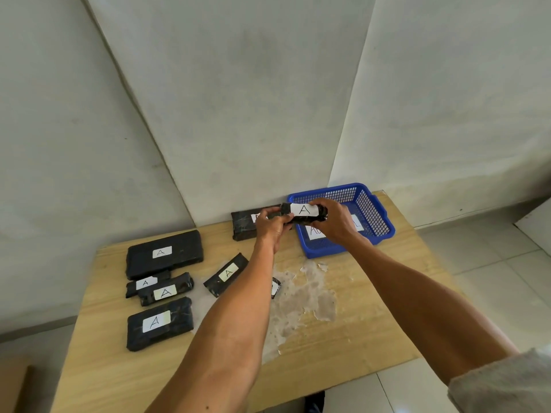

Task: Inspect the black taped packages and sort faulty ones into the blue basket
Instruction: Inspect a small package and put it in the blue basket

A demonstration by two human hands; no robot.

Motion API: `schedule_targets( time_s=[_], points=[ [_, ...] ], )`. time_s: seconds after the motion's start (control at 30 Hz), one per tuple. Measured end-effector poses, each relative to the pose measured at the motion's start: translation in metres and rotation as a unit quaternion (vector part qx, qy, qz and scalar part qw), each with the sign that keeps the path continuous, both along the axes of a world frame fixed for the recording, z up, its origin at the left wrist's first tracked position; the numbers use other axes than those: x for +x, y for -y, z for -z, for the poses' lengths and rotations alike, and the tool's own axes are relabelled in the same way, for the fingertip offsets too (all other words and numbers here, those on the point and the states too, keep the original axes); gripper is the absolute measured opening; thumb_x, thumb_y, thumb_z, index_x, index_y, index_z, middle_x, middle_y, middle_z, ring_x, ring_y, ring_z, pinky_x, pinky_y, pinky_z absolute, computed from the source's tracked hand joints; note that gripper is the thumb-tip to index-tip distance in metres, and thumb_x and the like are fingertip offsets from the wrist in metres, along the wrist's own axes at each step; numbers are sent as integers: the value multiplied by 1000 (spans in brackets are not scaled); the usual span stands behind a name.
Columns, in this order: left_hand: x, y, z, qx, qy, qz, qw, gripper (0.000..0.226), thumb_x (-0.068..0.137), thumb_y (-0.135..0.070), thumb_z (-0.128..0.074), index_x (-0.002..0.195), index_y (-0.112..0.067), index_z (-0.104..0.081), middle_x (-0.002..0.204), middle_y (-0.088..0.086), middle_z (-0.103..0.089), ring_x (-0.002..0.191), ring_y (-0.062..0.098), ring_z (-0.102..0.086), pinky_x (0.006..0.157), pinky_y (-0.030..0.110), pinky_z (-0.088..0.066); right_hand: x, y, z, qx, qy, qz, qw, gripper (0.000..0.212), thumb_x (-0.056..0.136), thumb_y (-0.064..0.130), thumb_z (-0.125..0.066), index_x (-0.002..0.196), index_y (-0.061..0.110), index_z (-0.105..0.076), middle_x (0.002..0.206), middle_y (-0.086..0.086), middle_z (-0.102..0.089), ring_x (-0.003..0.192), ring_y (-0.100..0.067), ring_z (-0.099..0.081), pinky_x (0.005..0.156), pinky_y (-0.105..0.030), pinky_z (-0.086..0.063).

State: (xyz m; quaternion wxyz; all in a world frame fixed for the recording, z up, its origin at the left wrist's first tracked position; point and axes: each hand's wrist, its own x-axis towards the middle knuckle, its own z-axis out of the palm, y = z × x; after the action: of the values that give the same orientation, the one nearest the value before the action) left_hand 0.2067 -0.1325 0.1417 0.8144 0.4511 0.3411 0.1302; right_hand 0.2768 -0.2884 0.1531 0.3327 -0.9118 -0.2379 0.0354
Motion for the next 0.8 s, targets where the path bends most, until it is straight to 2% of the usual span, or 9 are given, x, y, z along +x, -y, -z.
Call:
schedule_targets(
  time_s=[0.13,0.23,0.4,0.53,0.63,0.73,0.8],
  points=[
    [27,1,12,-3,-11,-6,1000,32,81,14,-71,96,-10,-56,98,13,-64,84,24,-68,64,25,-61,32,-3,11,-28,17,-35,999,50,76,21,-84,122,24,-65,108,-2,-74,95,-24,-69,80,-39,-57],
    [44,2,25,-9,-22,-15,1000,33,80,15,-71,99,-8,-57,103,18,-65,90,30,-69,63,25,-61,51,-5,21,-45,24,-56,997,48,78,24,-82,123,24,-66,109,0,-74,96,-25,-69,81,-41,-57],
    [67,5,47,-27,-34,-28,999,35,80,16,-71,102,-7,-57,116,25,-65,96,34,-68,70,30,-62,78,-5,36,-85,26,-74,993,52,77,24,-80,127,25,-64,114,0,-73,101,-26,-68,81,-42,-57],
    [81,6,62,-32,-37,-30,998,35,80,16,-70,104,-6,-57,114,25,-65,95,33,-69,73,31,-62,96,-6,49,-118,27,-92,988,52,78,25,-79,128,25,-63,115,0,-73,101,-27,-69,81,-45,-58],
    [88,4,73,-6,-47,-18,999,36,80,12,-74,107,-5,-58,113,23,-67,98,32,-71,73,30,-62,106,-6,58,-132,31,-101,986,51,80,28,-79,128,24,-62,115,0,-73,99,-28,-69,81,-44,-57],
    [93,1,84,32,-68,3,997,28,82,4,-76,101,-10,-62,105,14,-71,100,30,-71,79,35,-62,114,-6,69,-139,23,-106,984,49,81,26,-78,127,22,-61,112,-3,-74,94,-30,-69,79,-45,-57],
    [95,-2,91,100,-103,16,989,19,85,-6,-76,100,-11,-65,99,6,-72,96,23,-70,83,34,-59,121,-5,76,-143,11,-99,985,50,80,23,-78,127,22,-60,111,-5,-73,92,-30,-69,78,-45,-57]
  ],
)
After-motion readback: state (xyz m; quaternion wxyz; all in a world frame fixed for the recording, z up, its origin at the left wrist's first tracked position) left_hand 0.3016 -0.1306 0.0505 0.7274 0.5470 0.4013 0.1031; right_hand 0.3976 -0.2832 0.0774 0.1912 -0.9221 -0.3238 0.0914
